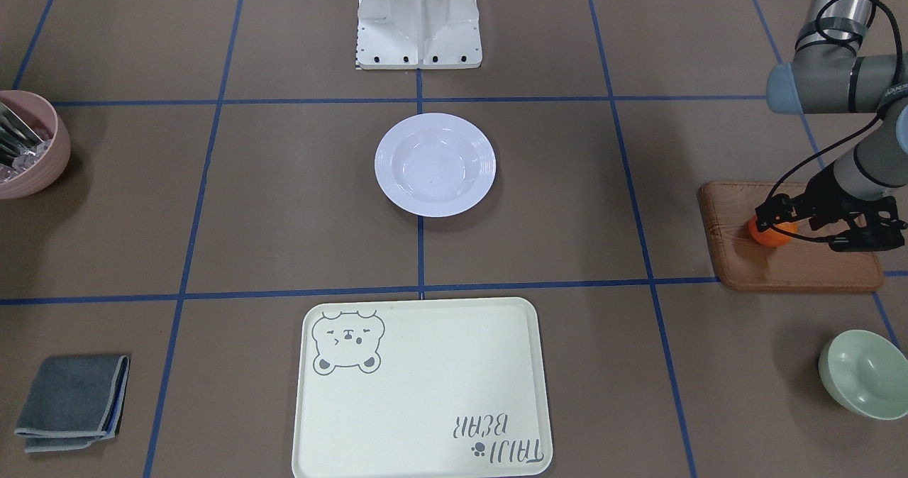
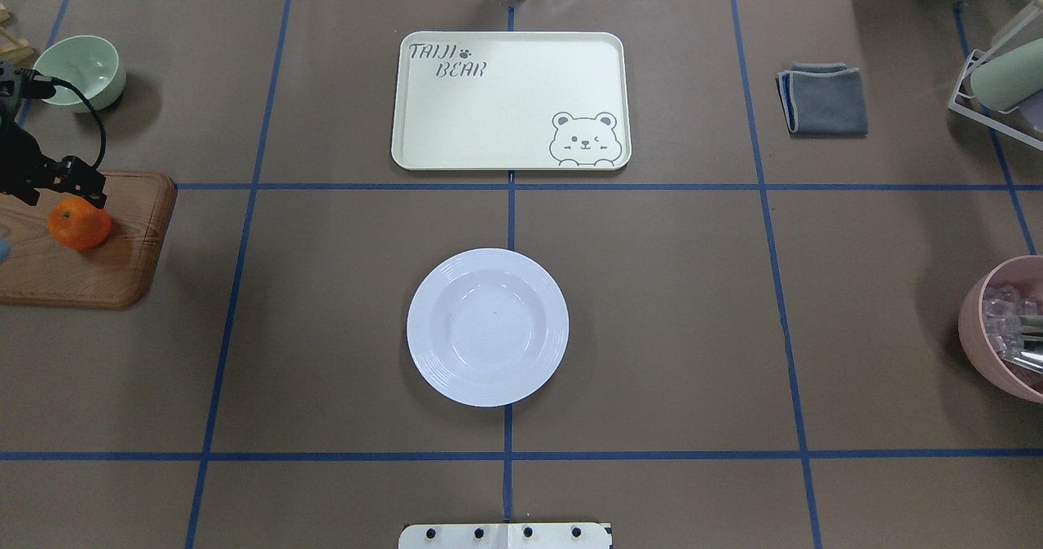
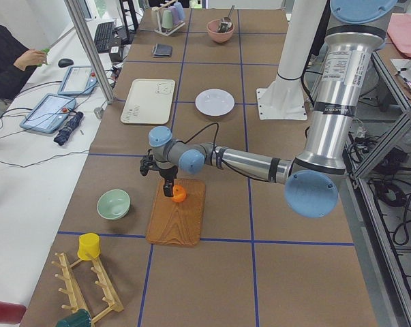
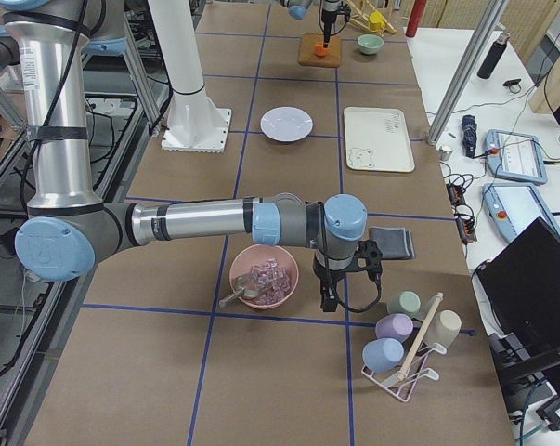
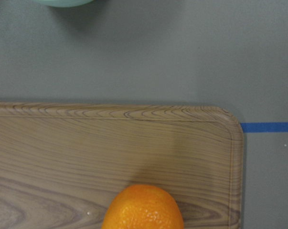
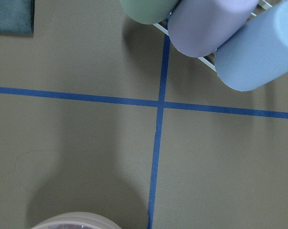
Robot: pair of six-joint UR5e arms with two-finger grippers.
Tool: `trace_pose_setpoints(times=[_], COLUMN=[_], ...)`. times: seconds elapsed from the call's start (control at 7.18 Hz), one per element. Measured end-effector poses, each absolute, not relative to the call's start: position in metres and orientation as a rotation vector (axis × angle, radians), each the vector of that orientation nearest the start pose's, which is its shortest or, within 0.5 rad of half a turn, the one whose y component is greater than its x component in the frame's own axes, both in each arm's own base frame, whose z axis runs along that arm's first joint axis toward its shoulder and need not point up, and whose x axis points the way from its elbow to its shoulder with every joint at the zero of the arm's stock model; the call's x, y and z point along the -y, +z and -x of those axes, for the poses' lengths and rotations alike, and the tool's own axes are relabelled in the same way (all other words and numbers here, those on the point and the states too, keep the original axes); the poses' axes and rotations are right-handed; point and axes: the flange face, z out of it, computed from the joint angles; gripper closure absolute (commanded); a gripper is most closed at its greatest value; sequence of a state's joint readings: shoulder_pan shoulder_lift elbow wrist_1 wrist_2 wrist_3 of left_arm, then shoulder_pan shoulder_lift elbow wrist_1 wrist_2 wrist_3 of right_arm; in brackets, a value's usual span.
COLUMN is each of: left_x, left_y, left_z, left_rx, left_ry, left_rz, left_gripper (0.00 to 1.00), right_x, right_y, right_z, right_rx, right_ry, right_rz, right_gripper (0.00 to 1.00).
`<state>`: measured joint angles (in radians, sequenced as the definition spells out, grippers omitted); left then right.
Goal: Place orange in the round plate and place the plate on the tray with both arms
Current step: 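Lower the left gripper onto the orange on the wooden board and grasp it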
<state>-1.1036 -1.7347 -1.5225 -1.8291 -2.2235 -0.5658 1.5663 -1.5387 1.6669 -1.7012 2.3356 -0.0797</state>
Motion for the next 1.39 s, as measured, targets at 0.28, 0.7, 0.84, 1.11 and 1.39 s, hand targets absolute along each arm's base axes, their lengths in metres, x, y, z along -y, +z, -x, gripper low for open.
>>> trace_pose_setpoints(times=[0.28,0.7,0.84,1.11,1.39], left_x=[0.553,0.552,0.552,0.551,0.549], left_y=[0.581,0.596,0.603,0.608,0.606], left_z=[-0.199,-0.207,-0.211,-0.213,-0.214], left_rx=[-0.733,-0.742,-0.748,-0.753,-0.761], left_ry=[0.025,0.041,0.05,0.056,0.058], left_rz=[0.017,0.008,0.0,-0.005,-0.004], left_gripper=[0.02,0.02,0.02,0.02,0.02], right_x=[0.503,0.503,0.503,0.503,0.503], right_y=[0.61,0.61,0.61,0.61,0.61], right_z=[-0.061,-0.06,-0.059,-0.059,-0.059], right_rx=[0.765,0.764,0.764,0.764,0.764], right_ry=[-0.08,-0.084,-0.084,-0.085,-0.085], right_rz=[-0.026,-0.025,-0.024,-0.024,-0.023], right_gripper=[0.0,0.0,0.0,0.0,0.0])
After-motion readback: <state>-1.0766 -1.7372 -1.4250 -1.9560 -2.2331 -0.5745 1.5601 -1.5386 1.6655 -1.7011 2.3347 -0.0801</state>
